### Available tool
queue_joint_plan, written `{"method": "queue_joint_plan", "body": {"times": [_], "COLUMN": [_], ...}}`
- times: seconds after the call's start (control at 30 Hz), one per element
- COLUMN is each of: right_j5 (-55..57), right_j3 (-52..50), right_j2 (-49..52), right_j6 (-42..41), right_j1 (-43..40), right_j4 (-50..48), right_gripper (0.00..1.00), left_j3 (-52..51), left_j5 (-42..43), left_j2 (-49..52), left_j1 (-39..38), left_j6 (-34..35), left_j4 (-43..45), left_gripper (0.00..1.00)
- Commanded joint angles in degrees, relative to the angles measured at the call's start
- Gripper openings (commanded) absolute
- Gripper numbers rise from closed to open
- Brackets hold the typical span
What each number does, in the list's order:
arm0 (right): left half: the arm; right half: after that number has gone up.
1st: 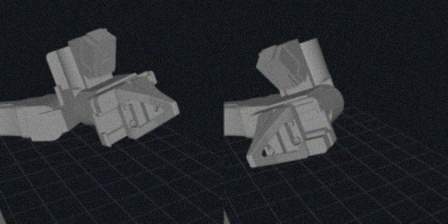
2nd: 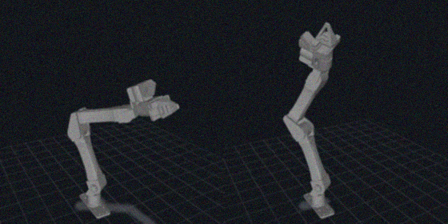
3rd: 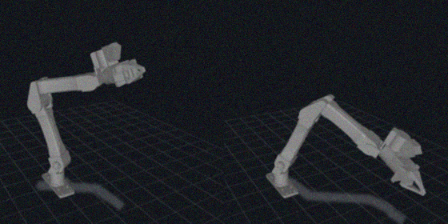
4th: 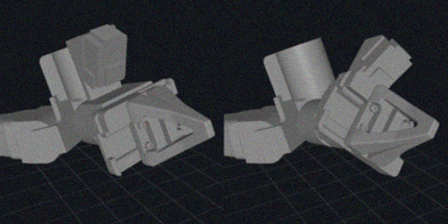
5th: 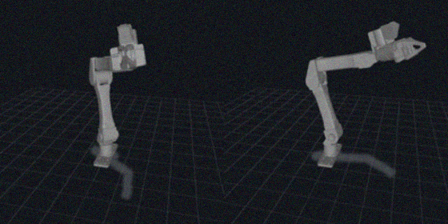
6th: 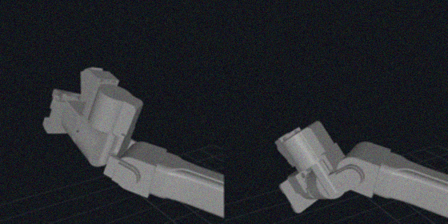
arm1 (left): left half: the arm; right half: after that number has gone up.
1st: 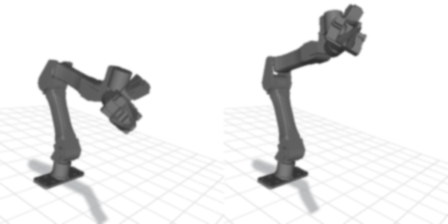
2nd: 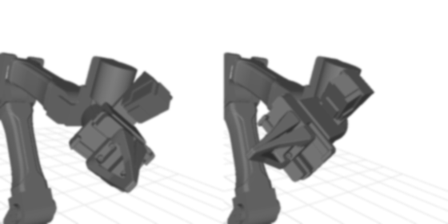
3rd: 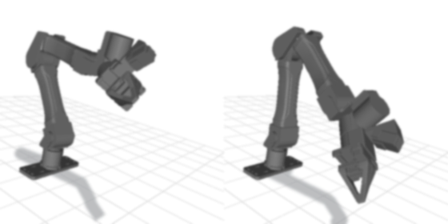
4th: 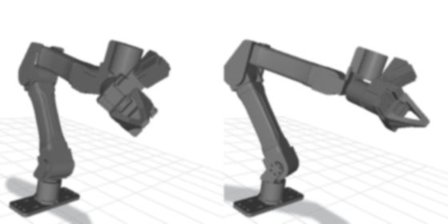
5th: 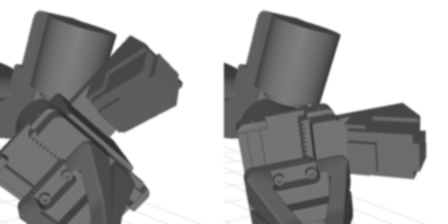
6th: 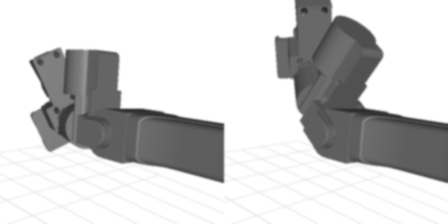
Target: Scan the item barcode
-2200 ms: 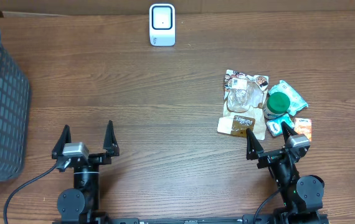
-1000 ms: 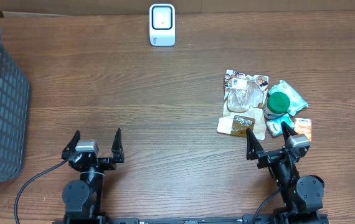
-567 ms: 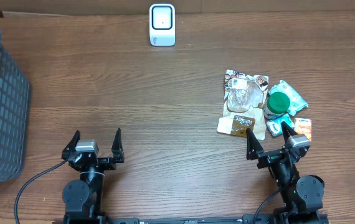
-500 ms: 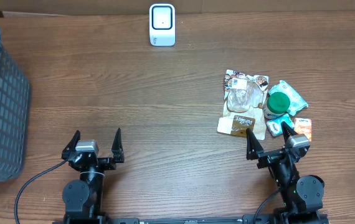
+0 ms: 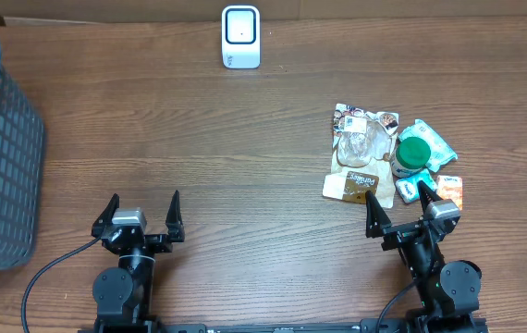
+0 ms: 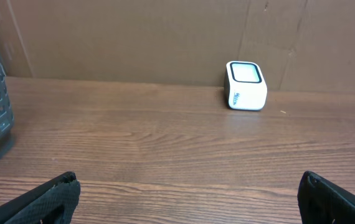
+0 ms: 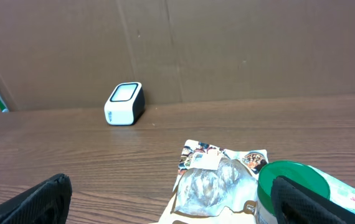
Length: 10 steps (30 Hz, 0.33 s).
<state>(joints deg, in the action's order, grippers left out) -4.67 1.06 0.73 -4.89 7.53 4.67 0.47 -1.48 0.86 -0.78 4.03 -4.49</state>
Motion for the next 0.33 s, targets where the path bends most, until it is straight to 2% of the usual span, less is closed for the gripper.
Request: {"method": "queue_joint_plan", "body": {"times": [0.0,0.3], "right_j5": [-0.13,-0.13], "right_j3": [-0.61,-0.61], "right_j2": [-0.57,-0.57], "right_j6": [0.24,0.24], "right_j1": [0.24,0.24], "right_j4": [-0.26,-0.26], "right_gripper": [1.0,1.0], "left_j3": [-0.15,-0.15], "left_j5": [0.92,0.92], "left_j2": [-0.59,-0.59], "left_j1": [-0.42,-0.42], "left_j6": [-1.27,-1.27], "left_j4": [0.04,0.02], "left_gripper": [1.0,1.0]}}
